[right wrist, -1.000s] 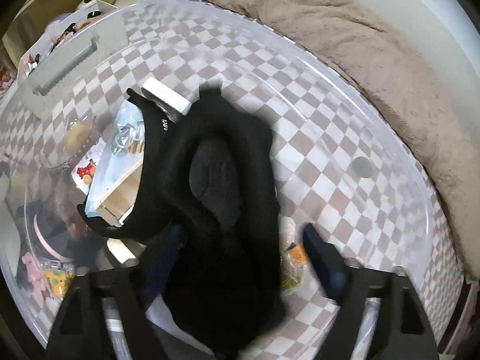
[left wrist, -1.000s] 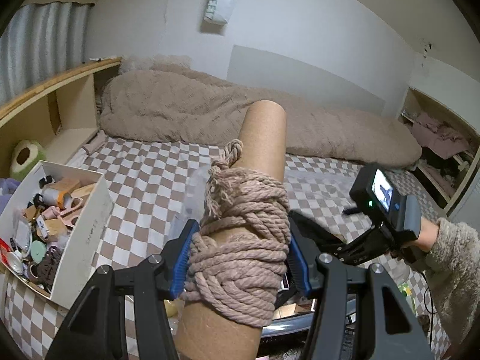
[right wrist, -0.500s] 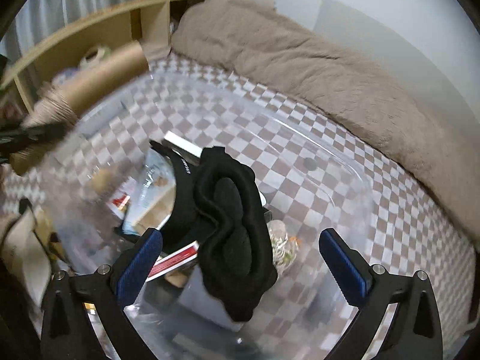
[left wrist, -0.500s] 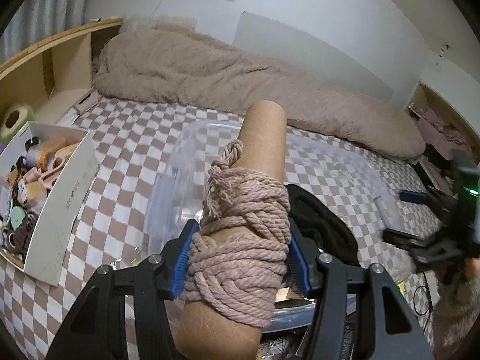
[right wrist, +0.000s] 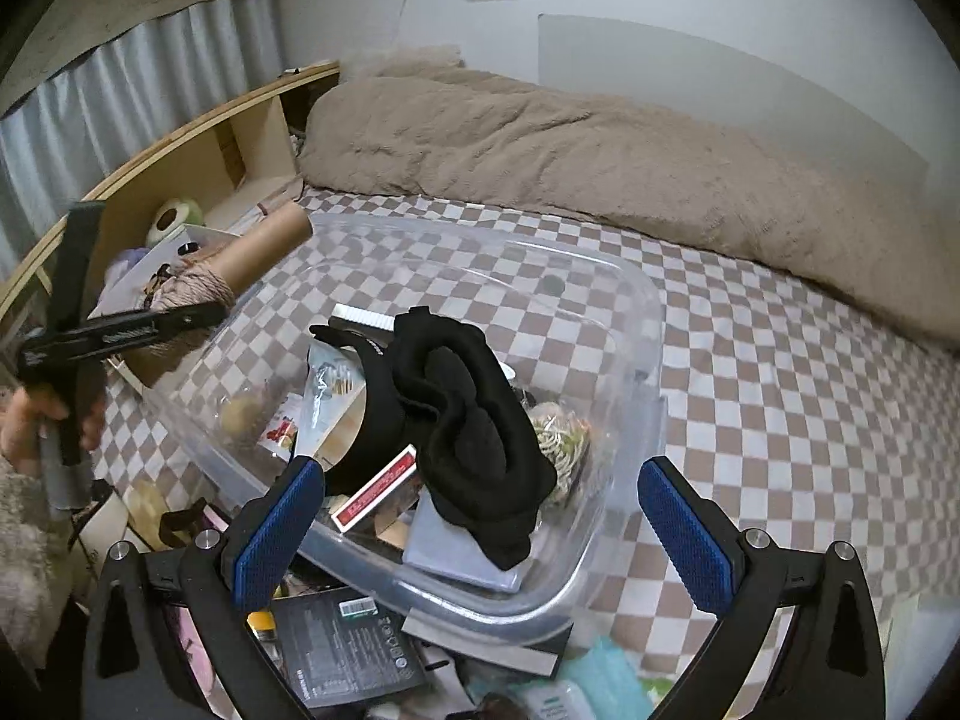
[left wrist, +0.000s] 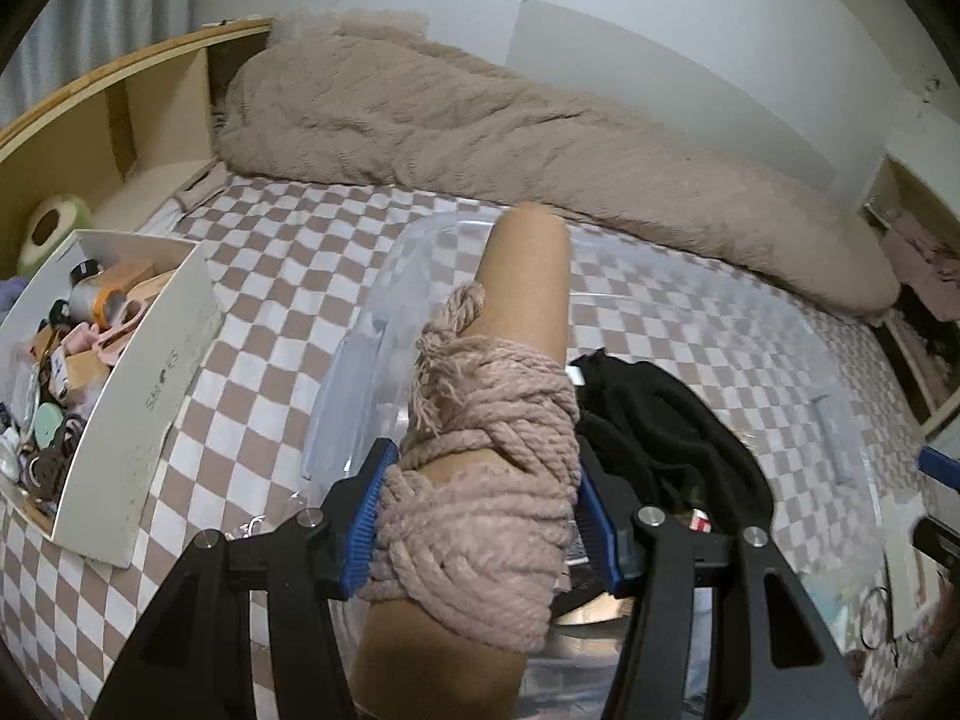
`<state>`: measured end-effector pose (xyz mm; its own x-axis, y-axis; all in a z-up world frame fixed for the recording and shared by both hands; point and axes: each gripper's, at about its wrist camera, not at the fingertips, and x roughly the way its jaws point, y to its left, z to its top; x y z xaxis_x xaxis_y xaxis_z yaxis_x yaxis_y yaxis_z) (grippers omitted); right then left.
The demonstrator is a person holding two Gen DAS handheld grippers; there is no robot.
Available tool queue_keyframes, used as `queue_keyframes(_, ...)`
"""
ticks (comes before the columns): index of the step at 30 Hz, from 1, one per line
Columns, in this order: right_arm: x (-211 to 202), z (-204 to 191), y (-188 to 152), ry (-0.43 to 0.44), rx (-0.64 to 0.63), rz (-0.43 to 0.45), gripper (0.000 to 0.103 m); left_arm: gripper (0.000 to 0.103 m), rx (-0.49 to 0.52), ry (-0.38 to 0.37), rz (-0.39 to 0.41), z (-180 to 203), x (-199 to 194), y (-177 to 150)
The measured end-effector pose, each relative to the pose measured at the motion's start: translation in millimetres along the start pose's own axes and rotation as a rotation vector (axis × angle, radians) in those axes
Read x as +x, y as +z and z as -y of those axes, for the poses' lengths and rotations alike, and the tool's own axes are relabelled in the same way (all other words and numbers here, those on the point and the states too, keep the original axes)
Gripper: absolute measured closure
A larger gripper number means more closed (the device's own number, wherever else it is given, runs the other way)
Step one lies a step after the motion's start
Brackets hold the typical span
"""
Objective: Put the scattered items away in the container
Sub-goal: 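Lower the rope-wrapped tube into the clear container and open the left tool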
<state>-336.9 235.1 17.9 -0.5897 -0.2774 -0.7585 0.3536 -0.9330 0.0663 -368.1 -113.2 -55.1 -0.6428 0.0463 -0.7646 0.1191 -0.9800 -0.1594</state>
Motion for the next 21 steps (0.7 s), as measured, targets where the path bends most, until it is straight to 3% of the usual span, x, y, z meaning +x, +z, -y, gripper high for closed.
queue_keyframes(11, 14, -24, 12, 0.034, 0.032, 0.01, 0.0, 0.049, 0.022, 0.09, 0.006, 9, 14, -5)
queue_keyframes(16, 11, -30, 11, 0.054, 0.032, 0.018, 0.0, 0.047, -0.011, 0.074, 0.006, 2, 6, 0)
queue_keyframes(20, 6, -27, 10, 0.054, 0.039, 0.027, 0.0, 0.028, -0.021, 0.066, 0.083, -2, -21, 9)
queue_keyframes(21, 5, -26, 10, 0.054, 0.043, 0.028, 0.0, 0.027, -0.021, 0.067, 0.103, -4, -28, 12)
